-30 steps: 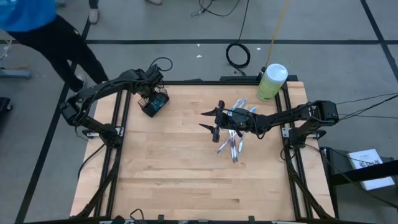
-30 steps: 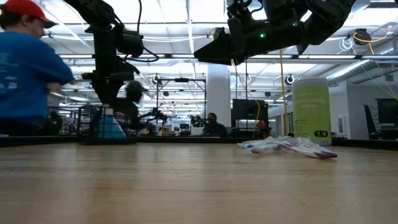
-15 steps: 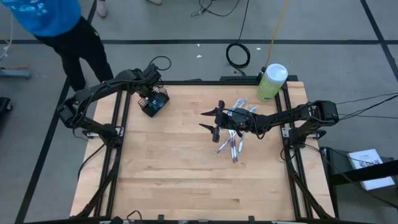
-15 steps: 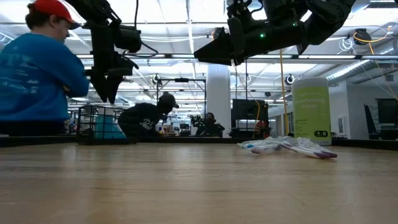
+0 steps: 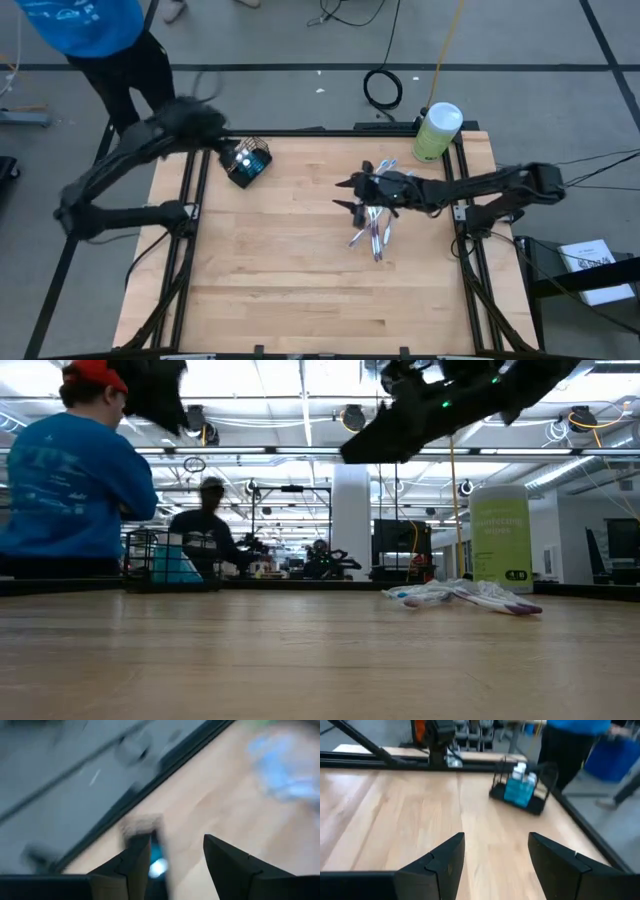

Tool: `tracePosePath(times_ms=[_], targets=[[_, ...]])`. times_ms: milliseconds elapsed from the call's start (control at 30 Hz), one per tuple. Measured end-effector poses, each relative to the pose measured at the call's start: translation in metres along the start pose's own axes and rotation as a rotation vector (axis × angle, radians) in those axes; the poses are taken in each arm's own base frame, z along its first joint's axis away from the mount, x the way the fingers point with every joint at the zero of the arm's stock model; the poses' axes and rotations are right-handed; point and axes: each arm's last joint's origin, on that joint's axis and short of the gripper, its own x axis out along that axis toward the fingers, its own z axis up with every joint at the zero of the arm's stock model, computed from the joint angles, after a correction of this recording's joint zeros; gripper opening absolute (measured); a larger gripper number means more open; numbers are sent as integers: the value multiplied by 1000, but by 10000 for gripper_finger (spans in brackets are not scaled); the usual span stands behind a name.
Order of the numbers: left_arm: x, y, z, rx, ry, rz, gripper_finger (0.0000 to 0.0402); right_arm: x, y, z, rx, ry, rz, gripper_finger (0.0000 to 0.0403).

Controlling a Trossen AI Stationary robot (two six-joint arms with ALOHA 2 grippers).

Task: Pick & Place toothbrushing station
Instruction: Put the purple toothbrush into the wire organizer

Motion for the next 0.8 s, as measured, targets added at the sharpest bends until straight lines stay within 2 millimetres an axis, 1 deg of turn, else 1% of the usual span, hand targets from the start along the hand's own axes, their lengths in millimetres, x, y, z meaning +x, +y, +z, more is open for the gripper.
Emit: tracePosePath(times_ms=[67,133,200,267,367,500,600,800], targets=[[-25,-6,-9,59,-128,-96,189,-15,-2,1,28,74,4,210],[-44,-10,-22,95,-251,-177,188,-27,-2,-3,73,166,7,209],[-57,-12,-37,103,-353,-250,189,-39,-3,-8,146,262,-3,207],[-64,-14,-54,94,-430,-320,188,-50,-4,-13,261,351,-48,204],[-65,-15,-78,85,-494,-412,188,-63,-9,-28,428,502,-230,200],[-57,-17,-101,113,-557,-506,188,-73,-13,-46,521,643,-454,193],[-45,-19,-110,125,-574,-550,189,-71,-15,-58,567,694,-535,188],[-24,-22,-118,180,-532,-536,189,-62,-18,-87,620,774,-619,177]])
